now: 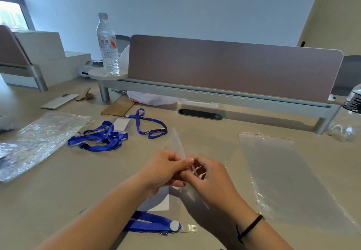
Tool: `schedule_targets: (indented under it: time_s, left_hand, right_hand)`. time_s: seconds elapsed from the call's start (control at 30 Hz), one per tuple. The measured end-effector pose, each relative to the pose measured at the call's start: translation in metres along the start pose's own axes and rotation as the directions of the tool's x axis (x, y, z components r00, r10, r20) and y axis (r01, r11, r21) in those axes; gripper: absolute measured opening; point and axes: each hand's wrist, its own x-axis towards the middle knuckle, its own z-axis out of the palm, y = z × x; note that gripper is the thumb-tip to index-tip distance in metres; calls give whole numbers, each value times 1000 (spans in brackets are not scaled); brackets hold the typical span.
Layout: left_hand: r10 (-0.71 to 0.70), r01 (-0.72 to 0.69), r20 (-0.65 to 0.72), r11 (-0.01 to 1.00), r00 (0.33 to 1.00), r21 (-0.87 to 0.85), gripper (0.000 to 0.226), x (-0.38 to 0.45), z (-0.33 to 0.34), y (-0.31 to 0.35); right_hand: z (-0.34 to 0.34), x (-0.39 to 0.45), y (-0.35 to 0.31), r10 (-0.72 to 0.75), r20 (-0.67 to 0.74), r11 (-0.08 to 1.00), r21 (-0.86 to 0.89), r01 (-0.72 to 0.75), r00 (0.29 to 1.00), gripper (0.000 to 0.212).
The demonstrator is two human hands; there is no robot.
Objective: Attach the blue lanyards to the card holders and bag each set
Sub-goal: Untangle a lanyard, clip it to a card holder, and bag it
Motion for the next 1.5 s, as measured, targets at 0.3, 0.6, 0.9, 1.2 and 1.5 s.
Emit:
schedule_targets:
  time_s: [0.3,0.6,0.9,1.2,1.5]
  left_hand:
    - [126,-127,33,991,992,34,31,0,18,3]
    - [114,-114,51,994,992,-2,26,-2,17,2]
    - [106,-97,-45,979,993,180,11,2,8,-1]
    - [116,-17,-186,885,976,465,17,-5,-31,-14]
    - [160,-60,-170,873,972,483,15,-19,-47,-17]
  right_hand:
    - [-22,-8,11,173,64,848,497,-182,983,17]
    - [-26,-10,13,158,34,926,343,-160,987,33]
    - [-31,-7,24,-115,-334,976,-215,43,936,11]
    - [-59,-1,30,106,-474,951,304,50,874,19]
    - [-53,-7,22,119,-371,902,429,56,921,10]
